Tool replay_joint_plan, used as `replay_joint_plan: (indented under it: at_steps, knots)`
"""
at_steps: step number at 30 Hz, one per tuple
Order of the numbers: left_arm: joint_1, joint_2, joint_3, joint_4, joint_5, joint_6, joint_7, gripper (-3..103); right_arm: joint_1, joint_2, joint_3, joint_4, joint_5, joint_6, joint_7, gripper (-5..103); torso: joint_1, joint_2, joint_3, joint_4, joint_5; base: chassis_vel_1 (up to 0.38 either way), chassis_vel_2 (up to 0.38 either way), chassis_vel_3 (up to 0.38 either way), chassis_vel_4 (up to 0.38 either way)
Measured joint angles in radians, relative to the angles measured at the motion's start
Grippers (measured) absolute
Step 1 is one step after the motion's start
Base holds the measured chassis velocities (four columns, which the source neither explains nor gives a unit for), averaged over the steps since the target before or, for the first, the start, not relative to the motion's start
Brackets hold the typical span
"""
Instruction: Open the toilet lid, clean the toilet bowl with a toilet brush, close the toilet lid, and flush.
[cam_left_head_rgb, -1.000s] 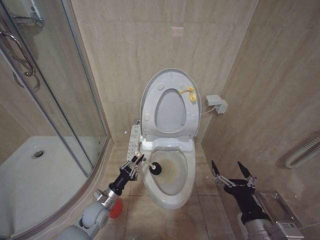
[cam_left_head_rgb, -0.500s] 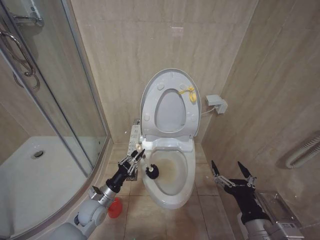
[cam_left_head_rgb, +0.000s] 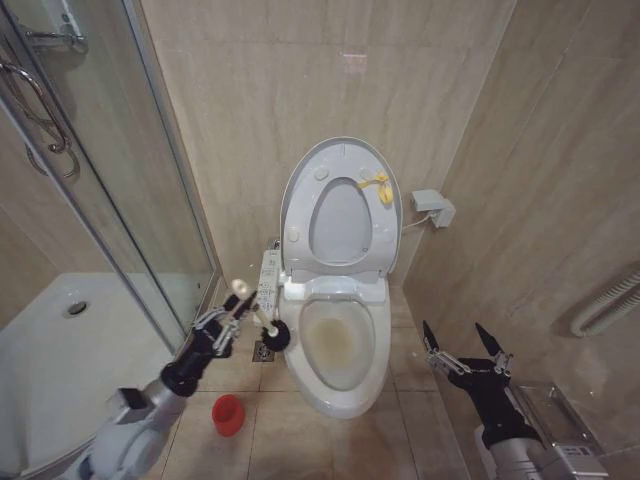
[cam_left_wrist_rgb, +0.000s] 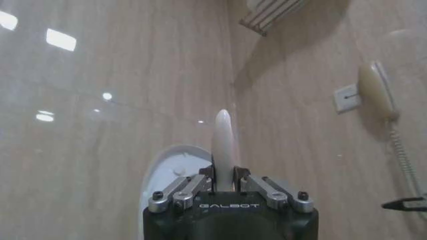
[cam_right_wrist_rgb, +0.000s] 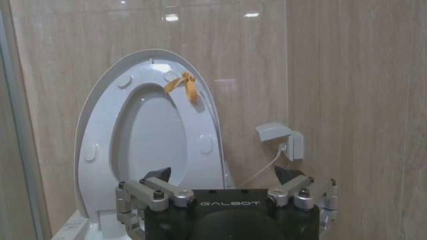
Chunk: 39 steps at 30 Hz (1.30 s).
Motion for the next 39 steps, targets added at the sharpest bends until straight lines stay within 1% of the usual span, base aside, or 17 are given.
replay_joint_plan:
  at_steps: [1, 2, 5, 6, 9, 11, 14, 19, 23, 24, 27, 28, 33, 34, 36, 37, 39]
  knots:
    - [0.039, -0.011, -0.045, -0.018, -0.001, 0.0, -0.004, 19, 0.0, 0.0, 0.0, 0.0, 0.0, 0.0, 0.0, 100, 0.0, 0.0, 0.0, -0.0001, 0.0, 0.0, 0.0, 0.0, 0.0]
    - [0.039, -0.011, -0.045, -0.018, -0.001, 0.0, -0.004, 19, 0.0, 0.0, 0.0, 0.0, 0.0, 0.0, 0.0, 100, 0.0, 0.0, 0.0, -0.0001, 0.0, 0.0, 0.0, 0.0, 0.0]
    - [0.141, -0.064, -0.15, -0.053, -0.005, 0.003, -0.014, 19, 0.0, 0.0, 0.0, 0.0, 0.0, 0.0, 0.0, 100, 0.0, 0.0, 0.0, 0.0, -0.0001, 0.0, 0.0, 0.0, 0.0]
    - [0.141, -0.064, -0.15, -0.053, -0.005, 0.003, -0.014, 19, 0.0, 0.0, 0.0, 0.0, 0.0, 0.0, 0.0, 100, 0.0, 0.0, 0.0, 0.0, -0.0001, 0.0, 0.0, 0.0, 0.0]
    - [0.224, -0.152, -0.229, -0.061, 0.013, 0.005, -0.034, 19, 0.0, 0.0, 0.0, 0.0, 0.0, 0.0, 0.0, 100, 0.0, 0.0, 0.0, 0.0001, 0.0, 0.0, 0.0, 0.0, 0.0]
    - [0.238, -0.174, -0.242, -0.06, 0.023, 0.005, -0.041, 19, 0.0, 0.0, 0.0, 0.0, 0.0, 0.0, 0.0, 100, 0.0, 0.0, 0.0, 0.0002, -0.0002, 0.0, 0.0, 0.0, 0.0]
    - [0.261, -0.252, -0.263, -0.027, 0.053, -0.013, -0.061, 19, 0.0, 0.0, 0.0, 0.0, 0.0, 0.0, 0.0, 100, 0.0, 0.0, 0.0, 0.0, -0.0001, 0.0, 0.0, 0.0, 0.0]
    - [0.247, -0.297, -0.266, 0.022, 0.055, -0.03, -0.061, 19, 0.0, 0.0, 0.0, 0.0, 0.0, 0.0, 0.0, 100, 0.0, 0.0, 0.0, -0.0003, 0.0, 0.0, 0.0, 0.0, 0.0]
    - [0.208, -0.334, -0.275, 0.126, 0.044, -0.055, -0.037, 19, 0.0, 0.0, 0.0, 0.0, 0.0, 0.0, 0.0, 100, 0.0, 0.0, 0.0, -0.0003, 0.0, 0.0, 0.0, 0.0, 0.0]
    - [0.208, -0.334, -0.275, 0.126, 0.044, -0.055, -0.037, 19, 0.0, 0.0, 0.0, 0.0, 0.0, 0.0, 0.0, 100, 0.0, 0.0, 0.0, -0.0003, 0.0, 0.0, 0.0, 0.0, 0.0]
    - [0.157, -0.354, -0.272, 0.252, -0.006, -0.078, -0.007, 19, 0.0, 0.0, 0.0, 0.0, 0.0, 0.0, 0.0, 100, 0.0, 0.0, 0.0, 0.0, -0.0001, 0.0, 0.0, 0.0, 0.0]
    - [0.157, -0.354, -0.272, 0.252, -0.006, -0.078, -0.007, 19, 0.0, 0.0, 0.0, 0.0, 0.0, 0.0, 0.0, 100, 0.0, 0.0, 0.0, 0.0, -0.0001, 0.0, 0.0, 0.0, 0.0]
    - [0.066, -0.352, -0.244, 0.464, -0.065, -0.13, 0.064, 19, 0.0, 0.0, 0.0, 0.0, 0.0, 0.0, 0.0, 100, 0.0, 0.0, 0.0, -0.0001, -0.0001, 0.0, 0.0, 0.0, 0.0]
    - [0.066, -0.352, -0.244, 0.464, -0.065, -0.13, 0.064, 19, 0.0, 0.0, 0.0, 0.0, 0.0, 0.0, 0.0, 100, 0.0, 0.0, 0.0, -0.0001, -0.0001, 0.0, 0.0, 0.0, 0.0]
    - [0.026, -0.343, -0.222, 0.565, -0.084, -0.16, 0.101, 19, 0.0, 0.0, 0.0, 0.0, 0.0, 0.0, 0.0, 100, 0.0, 0.0, 0.0, -0.0001, -0.0002, 0.0, 0.0, 0.0, 0.0]
    - [0.026, -0.343, -0.222, 0.565, -0.084, -0.16, 0.101, 19, 0.0, 0.0, 0.0, 0.0, 0.0, 0.0, 0.0, 100, 0.0, 0.0, 0.0, -0.0001, -0.0002, 0.0, 0.0, 0.0, 0.0]
    - [0.002, -0.338, -0.198, 0.632, -0.102, -0.172, 0.109, 19, 0.0, 0.0, 0.0, 0.0, 0.0, 0.0, 0.0, 100, 0.0, 0.0, 0.0, -0.0001, -0.0001, 0.0, 0.0, 0.0, 0.0]
